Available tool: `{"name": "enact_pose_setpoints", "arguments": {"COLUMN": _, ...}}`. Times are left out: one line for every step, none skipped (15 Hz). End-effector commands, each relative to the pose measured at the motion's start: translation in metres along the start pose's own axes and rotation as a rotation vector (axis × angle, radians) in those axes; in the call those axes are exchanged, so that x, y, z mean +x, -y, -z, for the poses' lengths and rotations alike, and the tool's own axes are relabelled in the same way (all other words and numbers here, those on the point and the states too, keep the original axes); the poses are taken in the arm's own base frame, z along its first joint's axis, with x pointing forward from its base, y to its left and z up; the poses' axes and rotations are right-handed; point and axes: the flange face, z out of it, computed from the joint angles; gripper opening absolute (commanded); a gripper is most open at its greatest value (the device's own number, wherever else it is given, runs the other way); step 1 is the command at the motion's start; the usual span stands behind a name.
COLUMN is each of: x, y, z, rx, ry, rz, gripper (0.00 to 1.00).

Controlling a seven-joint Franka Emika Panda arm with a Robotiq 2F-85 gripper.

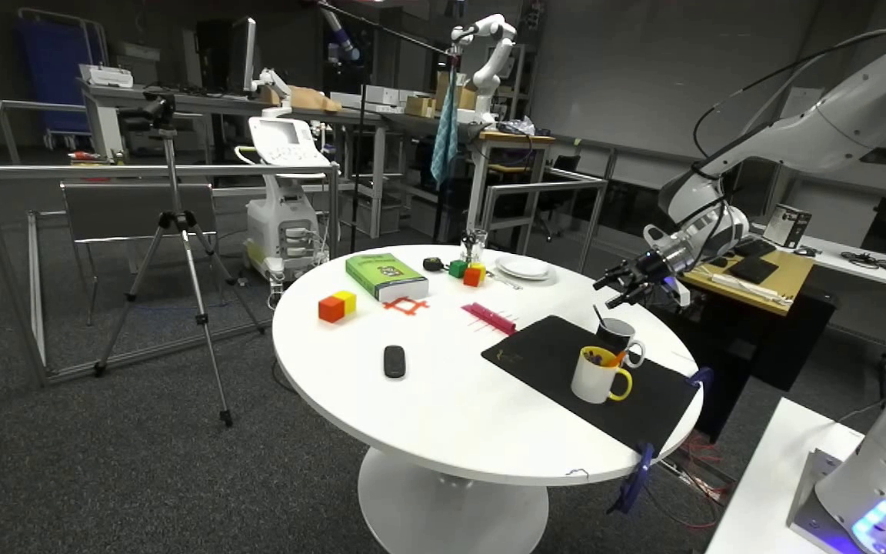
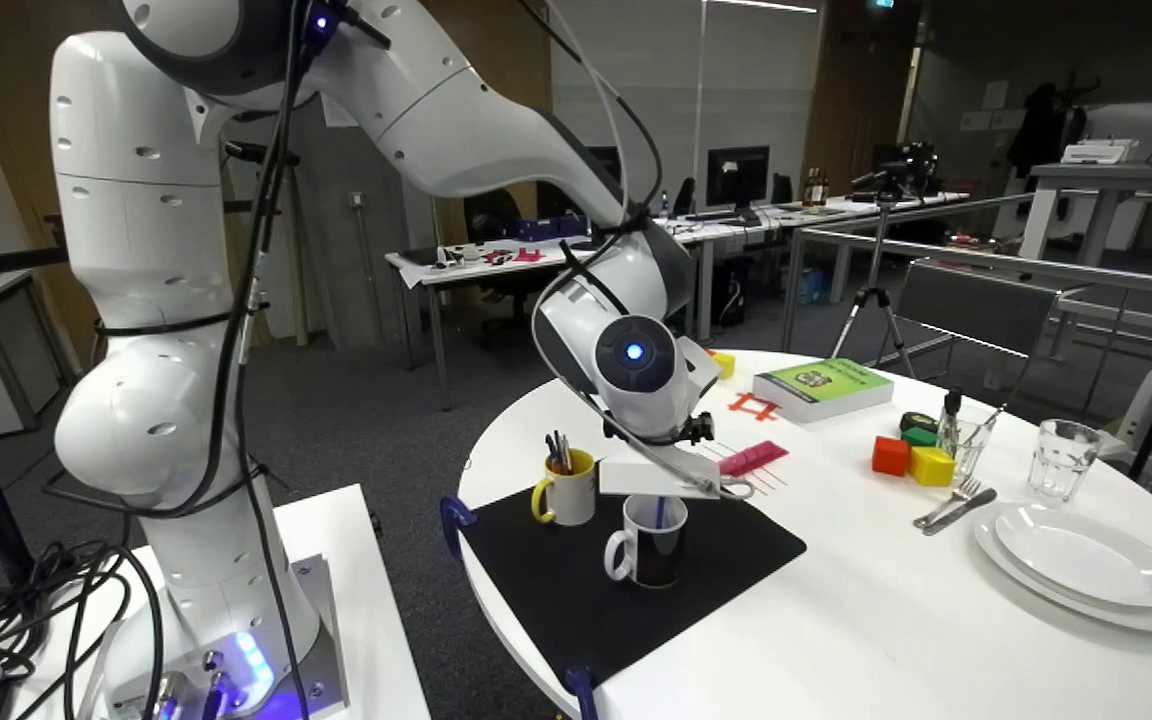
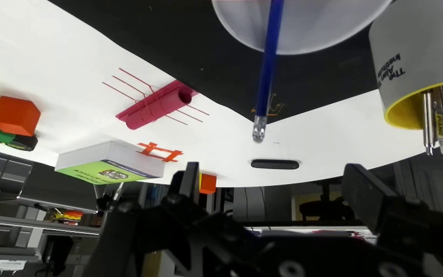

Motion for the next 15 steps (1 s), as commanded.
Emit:
{"name": "enact_pose_setpoints", "arguments": {"x": 0.034, "y": 0.029, "z": 0.016, "rx": -0.005, "ry": 0.021, "rz": 0.028, "gripper": 1.00}}
{"name": "enact_pose_setpoints", "arguments": {"x": 0.042, "y": 0.038, "z": 0.014, "rx": 0.004, "ry": 0.033, "rz": 0.040, "gripper": 1.00}}
{"name": "enact_pose_setpoints", "arguments": {"x": 0.049, "y": 0.044, "z": 0.011, "rx": 0.013, "ry": 0.045, "rz": 0.051, "gripper": 1.00}}
{"name": "enact_pose_setpoints", "arguments": {"x": 0.055, "y": 0.053, "z": 0.007, "rx": 0.018, "ry": 0.065, "rz": 0.057, "gripper": 1.00}}
{"name": "enact_pose_setpoints", "arguments": {"x": 0.060, "y": 0.060, "z": 0.003, "rx": 0.034, "ry": 0.076, "rz": 0.066, "gripper": 1.00}}
{"name": "enact_pose_setpoints", "arguments": {"x": 0.064, "y": 0.067, "z": -0.002, "rx": 0.049, "ry": 0.089, "rz": 0.078, "gripper": 1.00}}
{"name": "enact_pose_setpoints", "arguments": {"x": 0.067, "y": 0.074, "z": -0.007, "rx": 0.084, "ry": 0.097, "rz": 0.096, "gripper": 1.00}}
{"name": "enact_pose_setpoints", "arguments": {"x": 0.068, "y": 0.080, "z": -0.012, "rx": 0.119, "ry": 0.101, "rz": 0.117, "gripper": 1.00}}
{"name": "enact_pose_setpoints", "arguments": {"x": 0.068, "y": 0.085, "z": -0.017, "rx": 0.154, "ry": 0.104, "rz": 0.140, "gripper": 1.00}}
{"name": "enact_pose_setpoints", "arguments": {"x": 0.068, "y": 0.089, "z": -0.020, "rx": 0.188, "ry": 0.109, "rz": 0.158, "gripper": 1.00}}
{"name": "enact_pose_setpoints", "arguments": {"x": 0.068, "y": 0.091, "z": -0.022, "rx": 0.206, "ry": 0.110, "rz": 0.176, "gripper": 1.00}}
{"name": "enact_pose_setpoints", "arguments": {"x": 0.067, "y": 0.091, "z": -0.022, "rx": 0.223, "ry": 0.107, "rz": 0.180, "gripper": 1.00}}
{"name": "enact_pose_setpoints", "arguments": {"x": 0.068, "y": 0.091, "z": -0.021, "rx": 0.222, "ry": 0.106, "rz": 0.182, "gripper": 1.00}}
{"name": "enact_pose_setpoints", "arguments": {"x": 0.065, "y": 0.087, "z": -0.030, "rx": 0.211, "ry": 0.114, "rz": 0.174, "gripper": 1.00}}
{"name": "enact_pose_setpoints", "arguments": {"x": 0.065, "y": 0.087, "z": -0.030, "rx": 0.215, "ry": 0.114, "rz": 0.176, "gripper": 1.00}}
